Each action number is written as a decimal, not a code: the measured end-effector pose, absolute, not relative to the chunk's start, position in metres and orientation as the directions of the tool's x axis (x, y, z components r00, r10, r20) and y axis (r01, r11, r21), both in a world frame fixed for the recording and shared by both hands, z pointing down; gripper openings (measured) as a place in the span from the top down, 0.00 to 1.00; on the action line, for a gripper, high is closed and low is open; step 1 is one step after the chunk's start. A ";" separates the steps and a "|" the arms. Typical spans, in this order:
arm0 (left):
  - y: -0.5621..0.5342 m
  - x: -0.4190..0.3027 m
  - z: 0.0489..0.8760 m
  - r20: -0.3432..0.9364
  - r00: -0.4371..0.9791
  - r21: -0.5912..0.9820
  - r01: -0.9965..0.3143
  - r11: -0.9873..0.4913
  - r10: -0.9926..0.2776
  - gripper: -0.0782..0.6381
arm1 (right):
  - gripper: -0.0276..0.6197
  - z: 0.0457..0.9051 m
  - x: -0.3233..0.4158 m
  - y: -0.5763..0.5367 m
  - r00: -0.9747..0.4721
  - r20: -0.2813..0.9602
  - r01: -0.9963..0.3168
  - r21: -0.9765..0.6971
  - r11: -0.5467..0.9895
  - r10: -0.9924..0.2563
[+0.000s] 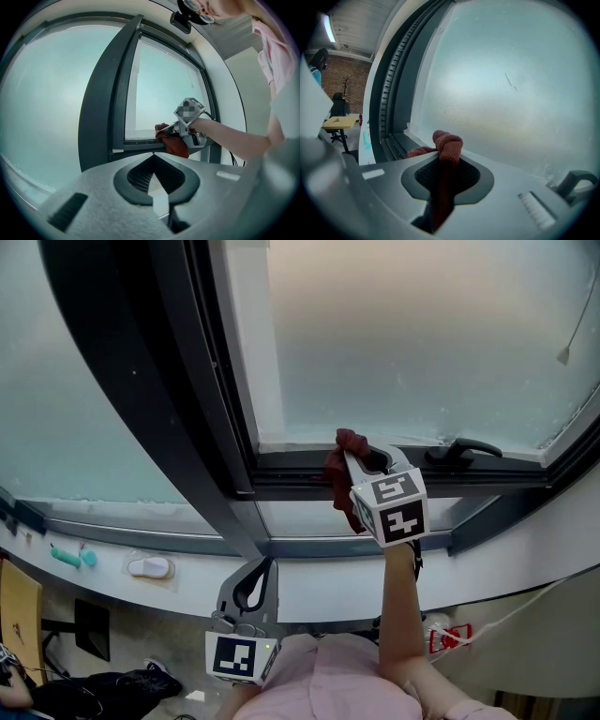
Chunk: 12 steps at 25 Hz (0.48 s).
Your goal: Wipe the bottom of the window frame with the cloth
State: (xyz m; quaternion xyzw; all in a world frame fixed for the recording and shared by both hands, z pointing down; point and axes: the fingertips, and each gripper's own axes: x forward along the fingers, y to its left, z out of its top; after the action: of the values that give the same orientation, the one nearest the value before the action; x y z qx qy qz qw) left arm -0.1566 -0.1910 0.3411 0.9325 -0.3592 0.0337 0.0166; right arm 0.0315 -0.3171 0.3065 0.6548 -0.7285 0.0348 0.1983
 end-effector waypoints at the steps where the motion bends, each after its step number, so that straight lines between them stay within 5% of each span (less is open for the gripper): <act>1: -0.191 -0.157 0.341 0.078 0.740 0.004 -0.671 -0.742 -0.668 0.90 | 0.86 0.306 0.032 -0.317 -0.065 0.333 -0.968 0.209 0.141 -0.941; 12: -0.192 -0.159 0.343 0.092 0.731 -0.008 -0.678 -0.735 -0.676 0.90 | 0.86 0.307 0.043 -0.313 -0.031 0.338 -0.967 0.227 0.113 -0.941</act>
State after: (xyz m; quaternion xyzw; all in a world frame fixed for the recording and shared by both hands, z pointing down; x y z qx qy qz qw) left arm -0.1587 -0.1918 0.3434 0.9303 -0.3637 0.0443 0.0133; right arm 0.0433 -0.3132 0.3068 0.6651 -0.7171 0.0324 0.2059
